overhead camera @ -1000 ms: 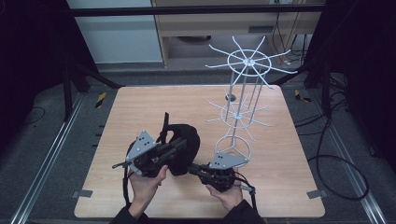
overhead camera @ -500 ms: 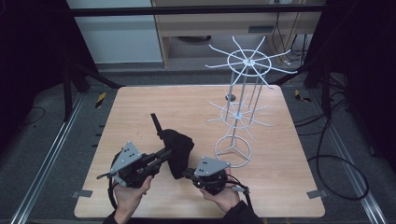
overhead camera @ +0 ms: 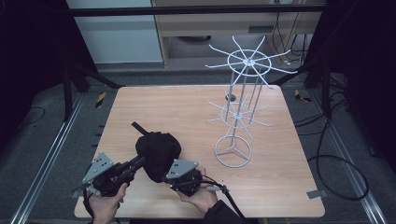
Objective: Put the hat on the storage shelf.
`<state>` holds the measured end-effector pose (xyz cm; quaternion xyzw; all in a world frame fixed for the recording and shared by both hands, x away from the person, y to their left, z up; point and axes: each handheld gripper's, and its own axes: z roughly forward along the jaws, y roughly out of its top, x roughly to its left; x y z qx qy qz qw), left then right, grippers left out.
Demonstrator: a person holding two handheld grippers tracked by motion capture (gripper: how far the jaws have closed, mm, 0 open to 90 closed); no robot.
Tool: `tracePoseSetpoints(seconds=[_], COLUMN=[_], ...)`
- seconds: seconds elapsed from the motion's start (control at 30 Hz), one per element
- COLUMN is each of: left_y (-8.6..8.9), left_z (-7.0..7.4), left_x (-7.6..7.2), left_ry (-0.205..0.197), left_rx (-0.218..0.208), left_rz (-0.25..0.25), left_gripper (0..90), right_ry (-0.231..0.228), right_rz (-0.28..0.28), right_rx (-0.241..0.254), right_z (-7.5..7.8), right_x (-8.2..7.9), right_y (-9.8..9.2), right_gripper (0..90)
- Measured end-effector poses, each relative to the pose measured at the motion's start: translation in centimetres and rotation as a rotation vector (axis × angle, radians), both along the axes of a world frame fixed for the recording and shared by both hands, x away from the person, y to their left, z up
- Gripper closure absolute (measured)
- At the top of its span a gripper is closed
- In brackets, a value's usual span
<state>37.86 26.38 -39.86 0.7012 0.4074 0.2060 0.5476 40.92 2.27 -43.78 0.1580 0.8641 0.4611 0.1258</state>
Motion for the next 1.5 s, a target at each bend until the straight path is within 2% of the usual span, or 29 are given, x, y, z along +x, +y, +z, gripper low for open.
tracePoseSetpoints(seconds=[0.1,0.17,0.33,0.4,0.57,0.7,0.87,0.97,1.17,1.2,1.3,1.33,1.5], left_y=[0.6,1.0,2.1,2.7,4.5,5.5,6.0,6.3,6.7,6.8,6.7,6.7,6.5], left_z=[-0.6,-1.1,-2.0,-2.2,-3.0,-3.4,-3.8,-4.2,-5.6,-5.9,-6.5,-6.5,-5.6], left_x=[0.1,0.3,1.0,1.2,1.8,1.9,2.0,2.0,2.1,2.2,2.4,2.3,1.8], left_ry=[0.005,0.006,0.032,0.037,0.086,0.106,0.128,0.159,0.242,0.276,0.318,0.322,0.256], left_rx=[0.028,0.070,0.080,0.070,0.018,0.028,0.082,0.107,0.173,0.187,0.218,0.221,0.213], left_rz=[0.035,0.065,0.113,0.133,0.185,0.231,0.293,0.320,0.339,0.336,0.342,0.343,0.346], left_gripper=[81.9,81.9,82.3,82.2,81.6,80.3,78.3,78.0,78.3,77.8,72.8,70.9,63.5], right_ry=[0.015,0.028,0.032,0.035,0.047,0.051,0.044,0.049,0.061,0.059,0.061,0.062,0.060], right_rz=[0.005,0.007,-0.003,-0.021,-0.066,-0.090,-0.109,-0.122,-0.158,-0.167,-0.198,-0.209,-0.245], right_rx=[-0.007,0.010,0.037,0.048,0.060,0.053,0.058,0.062,0.059,0.056,0.067,0.070,0.077], right_z=[-0.5,-0.8,-0.8,-0.8,-0.9,-0.9,-0.8,-1.1,-1.9,-2.0,-2.1,-2.1,-2.3], right_x=[0.2,0.2,0.4,0.5,0.9,1.2,1.1,1.0,0.6,0.6,0.4,0.4,0.1], right_y=[0.7,1.0,0.3,-0.4,-2.5,-3.6,-4.7,-5.6,-8.0,-8.4,-9.8,-10.2,-12.2], right_gripper=[83.4,81.4,76.7,76.2,75.9,74.7,71.9,70.1,67.7,67.3,66.0,65.7,64.1])
